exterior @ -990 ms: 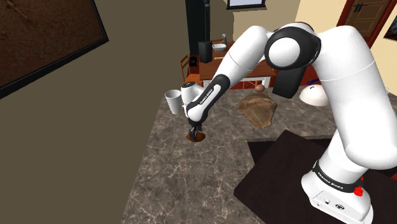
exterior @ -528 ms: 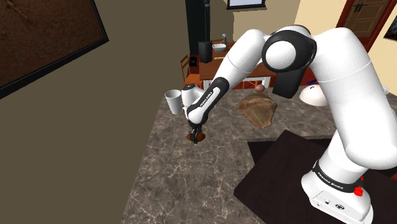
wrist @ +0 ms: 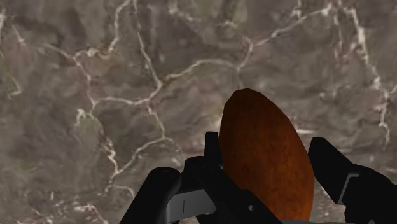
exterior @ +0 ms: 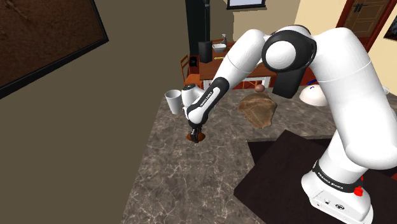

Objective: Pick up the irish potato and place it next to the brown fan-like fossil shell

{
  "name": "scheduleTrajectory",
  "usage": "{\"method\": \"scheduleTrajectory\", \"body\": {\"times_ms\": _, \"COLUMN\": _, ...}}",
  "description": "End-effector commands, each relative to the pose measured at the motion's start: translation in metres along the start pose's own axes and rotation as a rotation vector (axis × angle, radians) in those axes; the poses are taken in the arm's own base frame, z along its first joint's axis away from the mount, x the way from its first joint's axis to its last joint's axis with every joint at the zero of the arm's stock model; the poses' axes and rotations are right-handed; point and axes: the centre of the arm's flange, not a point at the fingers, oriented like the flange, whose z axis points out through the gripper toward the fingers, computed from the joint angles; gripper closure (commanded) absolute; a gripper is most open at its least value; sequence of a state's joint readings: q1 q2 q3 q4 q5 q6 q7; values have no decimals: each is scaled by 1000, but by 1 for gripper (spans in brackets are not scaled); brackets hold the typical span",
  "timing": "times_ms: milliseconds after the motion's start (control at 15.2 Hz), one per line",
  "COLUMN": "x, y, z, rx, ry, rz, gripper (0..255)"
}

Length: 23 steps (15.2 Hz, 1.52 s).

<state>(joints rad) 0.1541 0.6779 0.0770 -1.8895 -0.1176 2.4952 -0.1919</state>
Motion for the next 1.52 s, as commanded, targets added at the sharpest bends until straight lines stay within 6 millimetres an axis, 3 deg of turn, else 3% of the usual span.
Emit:
{"method": "scheduleTrajectory", "body": {"times_ms": 0, "x": 0, "y": 0, "z": 0, "rx": 0, "ry": 0, "rz": -1, "gripper": 255}}
{"method": "scheduleTrajectory", "body": {"times_ms": 198, "x": 0, "y": 0, "z": 0, "rx": 0, "ry": 0, "rz": -1, "gripper": 255}}
{"method": "scheduleTrajectory", "body": {"times_ms": 1452, "x": -7, "y": 0, "z": -100, "rx": 0, "ry": 0, "rz": -1, "gripper": 255}}
